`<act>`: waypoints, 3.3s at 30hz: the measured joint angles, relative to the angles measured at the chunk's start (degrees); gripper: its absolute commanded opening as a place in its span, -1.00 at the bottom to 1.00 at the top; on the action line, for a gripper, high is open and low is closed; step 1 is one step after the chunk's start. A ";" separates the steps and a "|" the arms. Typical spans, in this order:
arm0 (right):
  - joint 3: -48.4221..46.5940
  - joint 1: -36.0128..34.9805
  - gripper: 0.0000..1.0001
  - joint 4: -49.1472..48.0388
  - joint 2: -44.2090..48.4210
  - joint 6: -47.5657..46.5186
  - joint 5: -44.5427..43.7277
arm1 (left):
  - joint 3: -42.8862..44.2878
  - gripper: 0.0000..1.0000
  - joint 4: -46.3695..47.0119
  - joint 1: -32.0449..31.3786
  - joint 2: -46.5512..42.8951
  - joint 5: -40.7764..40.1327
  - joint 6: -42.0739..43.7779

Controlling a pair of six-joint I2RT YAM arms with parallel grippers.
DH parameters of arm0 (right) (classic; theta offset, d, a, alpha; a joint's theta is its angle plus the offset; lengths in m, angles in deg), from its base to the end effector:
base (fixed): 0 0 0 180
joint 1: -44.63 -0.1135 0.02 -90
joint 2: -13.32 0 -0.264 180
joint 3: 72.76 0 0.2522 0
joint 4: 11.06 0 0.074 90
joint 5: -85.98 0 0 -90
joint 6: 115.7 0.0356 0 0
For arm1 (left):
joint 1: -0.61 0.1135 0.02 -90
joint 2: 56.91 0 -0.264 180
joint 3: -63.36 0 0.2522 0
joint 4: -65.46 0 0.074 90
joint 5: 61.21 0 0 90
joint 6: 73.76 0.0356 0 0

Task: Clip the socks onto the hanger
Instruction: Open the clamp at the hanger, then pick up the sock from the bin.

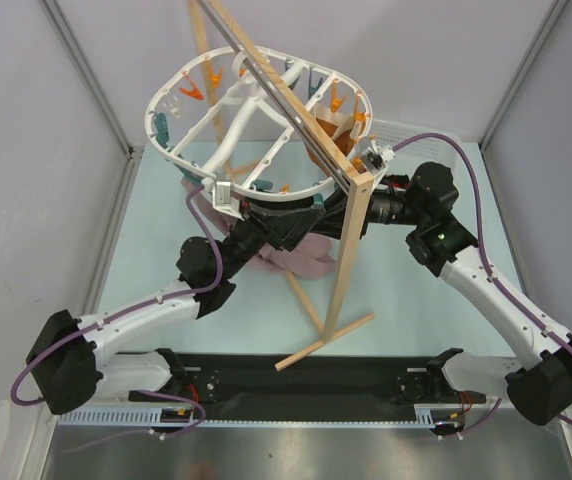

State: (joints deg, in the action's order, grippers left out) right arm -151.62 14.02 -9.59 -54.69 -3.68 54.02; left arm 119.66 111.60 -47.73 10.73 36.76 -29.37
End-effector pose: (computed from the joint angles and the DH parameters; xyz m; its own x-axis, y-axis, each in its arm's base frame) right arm 0.2088 0.1586 0.4209 -0.2411 0.0879 -0.9665 -0.9703 -0.0039 0.2417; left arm 0.1668 -0.1950 0.3704 -0.3174 -0.7079 -0.6310 0.8416 0.0963 -0.5314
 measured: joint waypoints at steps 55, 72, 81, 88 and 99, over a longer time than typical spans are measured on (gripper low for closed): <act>3.58 25.18 0.78 29.79 15.28 -0.33 -30.88 | 3.30 -1.00 -7.26 -0.02 -2.95 -1.44 4.15; -8.59 29.92 0.29 25.11 -15.58 1.57 -55.65 | 3.78 -1.00 -10.82 -0.02 -3.80 -1.99 6.16; -37.83 30.01 0.30 35.19 -45.24 2.75 -69.59 | 3.78 -1.00 -13.86 -0.20 -5.53 -2.73 7.78; -47.12 29.24 0.32 49.20 -54.73 6.21 -79.78 | 3.76 -1.00 -14.40 -0.28 -5.60 -3.17 8.41; -49.53 29.42 0.29 55.34 -60.89 11.82 -79.06 | 3.76 -1.00 -13.57 -0.28 -4.76 -3.34 8.55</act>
State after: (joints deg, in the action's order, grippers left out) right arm -201.15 43.44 45.75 -115.58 8.15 -25.04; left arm 123.42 98.02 -48.01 5.96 33.41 -20.82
